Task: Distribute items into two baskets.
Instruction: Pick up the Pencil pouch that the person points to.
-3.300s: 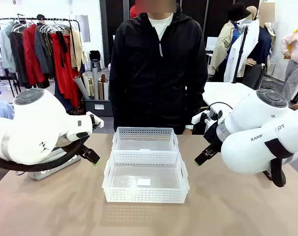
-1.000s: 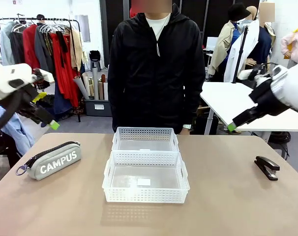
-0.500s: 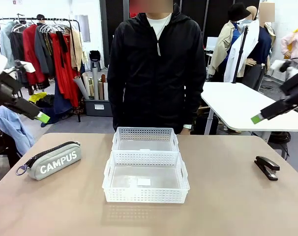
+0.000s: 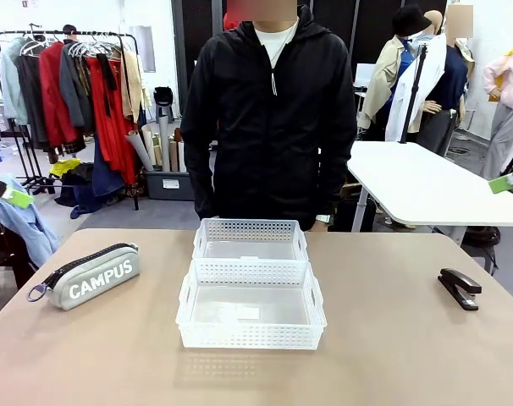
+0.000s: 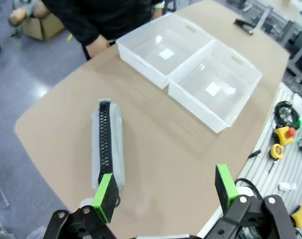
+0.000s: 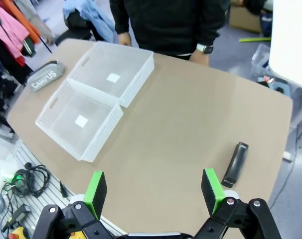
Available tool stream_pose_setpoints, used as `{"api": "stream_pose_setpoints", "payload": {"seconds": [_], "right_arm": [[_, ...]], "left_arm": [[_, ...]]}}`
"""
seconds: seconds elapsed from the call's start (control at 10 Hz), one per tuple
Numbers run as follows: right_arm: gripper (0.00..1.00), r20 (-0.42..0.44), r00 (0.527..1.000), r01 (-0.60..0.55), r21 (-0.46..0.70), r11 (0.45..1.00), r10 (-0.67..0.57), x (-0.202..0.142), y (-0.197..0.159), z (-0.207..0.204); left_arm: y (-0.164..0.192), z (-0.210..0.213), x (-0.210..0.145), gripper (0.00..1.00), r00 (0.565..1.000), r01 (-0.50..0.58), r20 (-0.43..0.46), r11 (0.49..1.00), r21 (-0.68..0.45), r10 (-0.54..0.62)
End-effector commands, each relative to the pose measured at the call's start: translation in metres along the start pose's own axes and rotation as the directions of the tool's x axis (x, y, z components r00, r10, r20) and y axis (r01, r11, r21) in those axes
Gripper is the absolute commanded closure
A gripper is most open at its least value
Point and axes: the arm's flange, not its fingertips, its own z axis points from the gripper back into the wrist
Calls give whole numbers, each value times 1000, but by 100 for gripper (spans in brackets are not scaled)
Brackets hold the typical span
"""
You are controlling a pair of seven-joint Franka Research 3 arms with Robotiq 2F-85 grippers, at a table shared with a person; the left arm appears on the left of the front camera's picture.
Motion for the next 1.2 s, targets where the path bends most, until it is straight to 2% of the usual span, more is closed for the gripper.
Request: {"api": "stream_pose_setpoints", "payload": {"seconds": [0.0, 0.4, 0.8, 0.9, 1.1], "right_arm": [[0, 17, 1000, 21, 69, 997, -22, -21, -12, -4], [0, 10, 999, 46, 99, 994, -47, -31, -30, 5], [0, 20, 999, 25, 149, 988, -29, -35, -28, 3], [0, 2, 998, 66, 92, 994, -67, -27, -30, 6], [0, 2, 998, 66, 92, 994, -67, -27, -30, 6]], "left_arm": [[10, -8, 1, 0, 999, 29, 41, 993, -113, -24], [15, -16, 7, 0, 997, 29, 74, 988, -149, -18], [11, -13, 10, 0, 997, 27, 72, 990, -137, -17], [13, -15, 7, 0, 998, 3, 65, 991, -134, 6], [13, -15, 7, 0, 998, 3, 65, 991, -134, 6]]}}
